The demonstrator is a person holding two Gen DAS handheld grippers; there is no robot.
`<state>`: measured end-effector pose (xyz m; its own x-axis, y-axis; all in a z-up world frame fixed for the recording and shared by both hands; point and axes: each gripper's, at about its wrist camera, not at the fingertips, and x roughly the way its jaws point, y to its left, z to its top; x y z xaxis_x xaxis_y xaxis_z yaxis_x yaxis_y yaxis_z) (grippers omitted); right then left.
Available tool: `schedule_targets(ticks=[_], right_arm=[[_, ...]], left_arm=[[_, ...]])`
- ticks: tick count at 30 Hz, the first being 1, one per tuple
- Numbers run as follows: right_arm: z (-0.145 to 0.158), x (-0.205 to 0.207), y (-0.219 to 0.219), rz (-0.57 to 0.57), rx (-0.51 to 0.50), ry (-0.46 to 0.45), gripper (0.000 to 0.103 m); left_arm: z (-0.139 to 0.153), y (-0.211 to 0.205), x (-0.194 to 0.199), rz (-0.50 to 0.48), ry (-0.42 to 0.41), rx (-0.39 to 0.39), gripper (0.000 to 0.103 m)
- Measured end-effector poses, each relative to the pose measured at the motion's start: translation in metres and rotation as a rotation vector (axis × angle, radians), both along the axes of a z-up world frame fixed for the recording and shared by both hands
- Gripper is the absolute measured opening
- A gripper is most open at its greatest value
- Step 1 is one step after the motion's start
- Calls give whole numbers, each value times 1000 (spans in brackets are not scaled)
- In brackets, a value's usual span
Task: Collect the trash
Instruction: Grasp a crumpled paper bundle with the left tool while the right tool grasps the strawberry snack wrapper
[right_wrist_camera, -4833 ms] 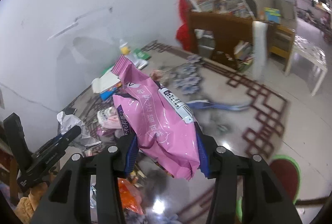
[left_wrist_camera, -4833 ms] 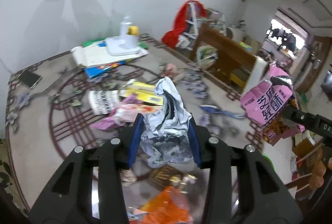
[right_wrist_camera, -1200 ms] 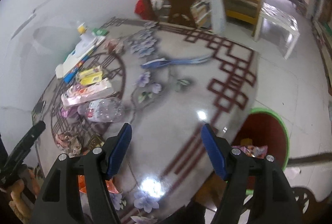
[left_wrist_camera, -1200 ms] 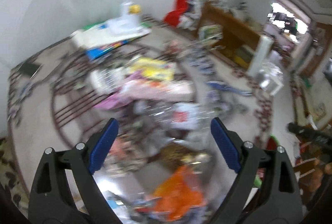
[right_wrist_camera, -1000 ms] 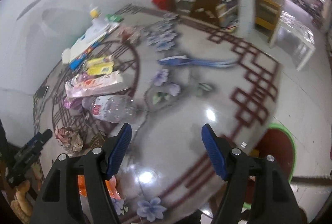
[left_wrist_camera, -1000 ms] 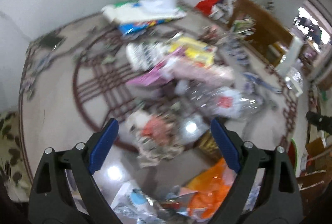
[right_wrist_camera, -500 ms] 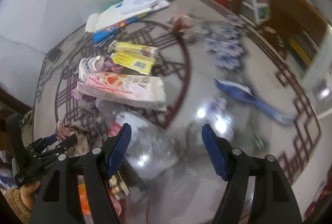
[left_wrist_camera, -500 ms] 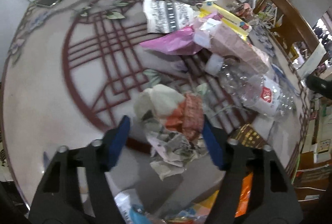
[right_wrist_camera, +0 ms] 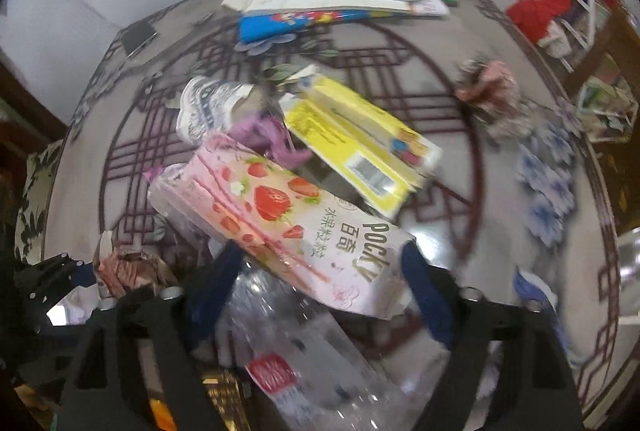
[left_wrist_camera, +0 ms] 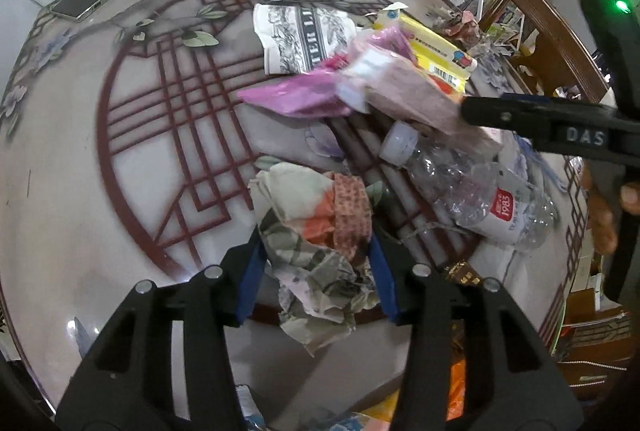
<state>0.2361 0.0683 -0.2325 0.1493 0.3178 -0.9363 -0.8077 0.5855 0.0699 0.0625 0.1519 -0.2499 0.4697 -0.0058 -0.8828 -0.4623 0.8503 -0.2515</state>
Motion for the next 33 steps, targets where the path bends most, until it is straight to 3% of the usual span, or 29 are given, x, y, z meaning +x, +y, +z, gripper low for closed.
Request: schedule_targets(ticks=[2, 7, 10, 12, 13, 14, 17, 19, 21, 22, 23, 24, 27, 33], right_arm=[[-5, 0, 8, 19, -9, 11, 84], [-16, -8, 26, 79, -79, -64, 86], [-11, -5, 25, 50, -37, -54, 67], [-5, -5, 23, 43, -17, -65, 38], [1, -4, 22, 38, 5, -72, 31], [5, -4, 22, 37, 15, -71, 12], [16, -1, 17, 19, 48, -50, 6], [17, 0, 14, 24, 51, -29, 6], [16, 4, 8, 5, 67, 14, 13], [17, 7, 4, -20, 81, 23, 21], [18, 9, 1, -40, 90, 30, 43], [20, 14, -5, -77, 104, 35, 56], [20, 26, -12, -126, 128, 76, 56], [3, 31, 5, -88, 66, 93, 68]], left_arm=[[0, 0, 0, 2, -2, -3, 49], [-2, 4, -3, 23, 3, 1, 67], [-5, 3, -7, 28, 3, -10, 69], [-5, 0, -8, 24, 3, -13, 69], [-5, -1, -8, 21, 4, -13, 69], [-5, -3, -8, 19, 3, -15, 68], [-4, -5, -9, 21, -5, -20, 69], [-2, -6, -9, 20, -7, -17, 69], [-3, -7, -9, 17, -4, -12, 69], [-4, -7, -9, 16, -2, -12, 68], [-4, -7, -8, 15, 0, -14, 68], [-5, -6, -8, 13, 2, -17, 65], [-6, -7, -6, -2, -2, -26, 47], [7, -6, -3, 4, -50, -6, 43]])
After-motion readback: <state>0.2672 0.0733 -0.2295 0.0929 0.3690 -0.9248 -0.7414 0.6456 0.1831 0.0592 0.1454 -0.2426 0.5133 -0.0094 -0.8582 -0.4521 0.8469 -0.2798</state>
